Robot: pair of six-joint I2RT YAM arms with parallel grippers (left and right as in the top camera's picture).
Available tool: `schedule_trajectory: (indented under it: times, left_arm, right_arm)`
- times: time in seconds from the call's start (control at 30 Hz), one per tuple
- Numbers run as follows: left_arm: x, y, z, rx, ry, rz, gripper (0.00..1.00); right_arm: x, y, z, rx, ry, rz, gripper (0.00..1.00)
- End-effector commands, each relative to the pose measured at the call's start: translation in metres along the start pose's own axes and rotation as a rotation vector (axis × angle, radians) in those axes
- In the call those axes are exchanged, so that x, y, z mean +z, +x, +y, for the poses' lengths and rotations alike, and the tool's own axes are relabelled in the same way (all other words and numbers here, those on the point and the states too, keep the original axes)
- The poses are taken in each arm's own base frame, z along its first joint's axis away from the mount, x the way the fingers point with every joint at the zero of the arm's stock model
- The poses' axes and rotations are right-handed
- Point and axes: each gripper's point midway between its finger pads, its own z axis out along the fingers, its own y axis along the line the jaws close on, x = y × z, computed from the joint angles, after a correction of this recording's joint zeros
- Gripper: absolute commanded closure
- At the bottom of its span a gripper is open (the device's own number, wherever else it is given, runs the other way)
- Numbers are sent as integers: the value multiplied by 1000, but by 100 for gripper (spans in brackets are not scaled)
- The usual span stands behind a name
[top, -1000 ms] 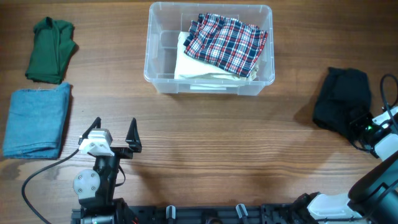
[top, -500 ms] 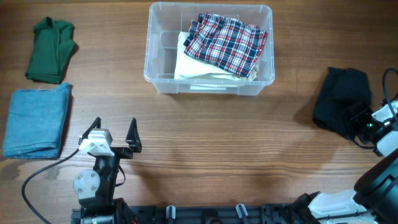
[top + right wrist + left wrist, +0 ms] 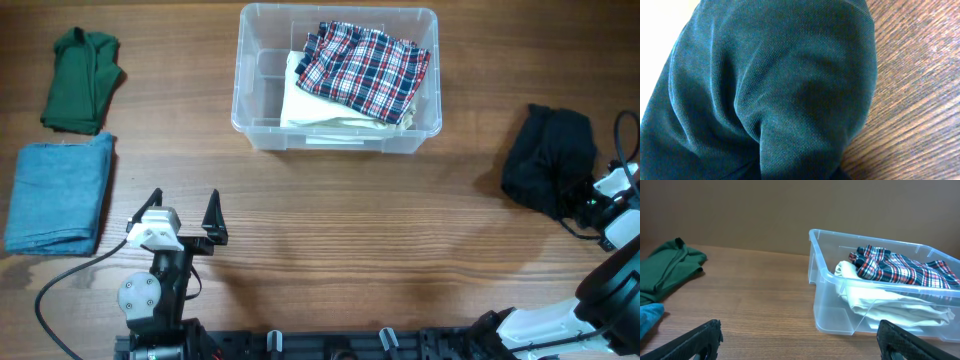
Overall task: Pack container
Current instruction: 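Lift the navy cloth off the table with the right gripper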
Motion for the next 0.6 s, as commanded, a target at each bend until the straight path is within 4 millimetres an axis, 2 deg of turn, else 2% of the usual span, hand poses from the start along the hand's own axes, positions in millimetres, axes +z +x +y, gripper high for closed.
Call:
schedule_trajectory:
  times: [0.0,0.13,0.27,0.33,0.37,0.4,0.57]
  left_arm:
    - [0,2,3,-13,-15,-1,0]
    - [0,2,3,-13,-15,-1,0]
    - [0,2,3,-13,-15,-1,0]
    - [0,2,3,-13,-15,-1,0]
    - [0,2,3,-13,-15,-1,0]
    - [0,2,3,-13,-15,-1,0]
    - [0,2,3,-13,-15,-1,0]
  right_arm:
    - [11,23,-3,15,-12,63,87]
    - [10,15,6,-5,-28,52,89]
    - [5,-3,32,-52,-78,36,96]
    - [1,-13,46,-80,-89,29,96]
    - [-2,-18,55,-98,-98,25,96]
    - [-11,-32,79,-141,-119,7,96]
    - [-43,-56,139,-275,-196,-49,96]
